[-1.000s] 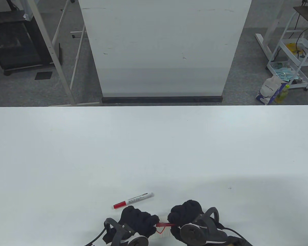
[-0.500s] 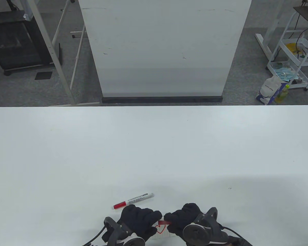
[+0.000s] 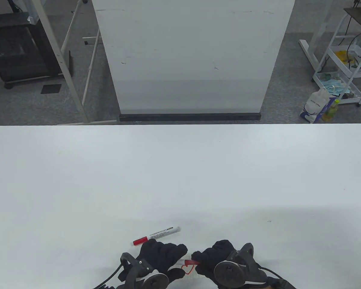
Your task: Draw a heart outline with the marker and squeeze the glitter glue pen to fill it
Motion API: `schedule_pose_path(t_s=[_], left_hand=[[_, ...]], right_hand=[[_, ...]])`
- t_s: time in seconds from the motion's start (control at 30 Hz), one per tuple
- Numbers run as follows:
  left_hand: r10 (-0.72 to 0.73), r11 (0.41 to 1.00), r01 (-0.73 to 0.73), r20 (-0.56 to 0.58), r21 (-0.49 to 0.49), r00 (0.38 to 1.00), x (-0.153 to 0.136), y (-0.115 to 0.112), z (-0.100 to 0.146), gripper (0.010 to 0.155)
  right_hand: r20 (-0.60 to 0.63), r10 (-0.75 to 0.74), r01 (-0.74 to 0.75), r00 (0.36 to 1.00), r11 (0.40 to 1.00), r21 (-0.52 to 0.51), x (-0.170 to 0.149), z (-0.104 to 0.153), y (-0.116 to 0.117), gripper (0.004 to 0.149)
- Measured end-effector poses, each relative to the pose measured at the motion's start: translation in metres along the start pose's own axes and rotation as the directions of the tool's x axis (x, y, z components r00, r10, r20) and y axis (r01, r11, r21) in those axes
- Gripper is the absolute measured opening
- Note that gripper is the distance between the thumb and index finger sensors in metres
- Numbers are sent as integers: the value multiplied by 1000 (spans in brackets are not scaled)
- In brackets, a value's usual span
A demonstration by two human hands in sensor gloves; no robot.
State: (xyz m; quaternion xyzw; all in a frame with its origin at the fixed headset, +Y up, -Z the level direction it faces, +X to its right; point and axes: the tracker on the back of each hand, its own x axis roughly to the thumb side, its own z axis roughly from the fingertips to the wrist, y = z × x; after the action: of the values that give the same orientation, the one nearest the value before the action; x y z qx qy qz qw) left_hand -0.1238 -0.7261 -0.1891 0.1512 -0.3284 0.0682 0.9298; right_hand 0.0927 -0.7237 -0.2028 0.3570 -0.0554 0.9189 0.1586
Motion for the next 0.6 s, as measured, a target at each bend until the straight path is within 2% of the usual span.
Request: schedule_pose_path(t_s=[0.1, 0.23, 0.33, 0.43, 0.6], left_hand=[[8, 999, -9, 6, 42, 1000, 1, 3, 0, 49], [12, 1000, -11, 21, -13, 1000, 1, 0, 1, 46], [74, 994, -69, 58, -79, 996, 0, -6, 0, 48], [111, 990, -106, 56, -90, 992, 1, -8, -1, 49], [44, 999, -43, 63, -19, 997, 4, -5, -1, 64]], right_hand=[[-4, -11, 11, 1000, 1000, 9, 0, 0, 1, 49], [2, 0, 0, 1000, 1000, 4, -1, 0, 0, 49], [5, -4, 4, 1000, 1000, -3, -1, 1, 0, 48], [8, -5, 5, 1000, 1000, -8, -1, 0, 0, 49], [5, -24, 24, 1000, 1000, -6, -2, 0, 0, 49]])
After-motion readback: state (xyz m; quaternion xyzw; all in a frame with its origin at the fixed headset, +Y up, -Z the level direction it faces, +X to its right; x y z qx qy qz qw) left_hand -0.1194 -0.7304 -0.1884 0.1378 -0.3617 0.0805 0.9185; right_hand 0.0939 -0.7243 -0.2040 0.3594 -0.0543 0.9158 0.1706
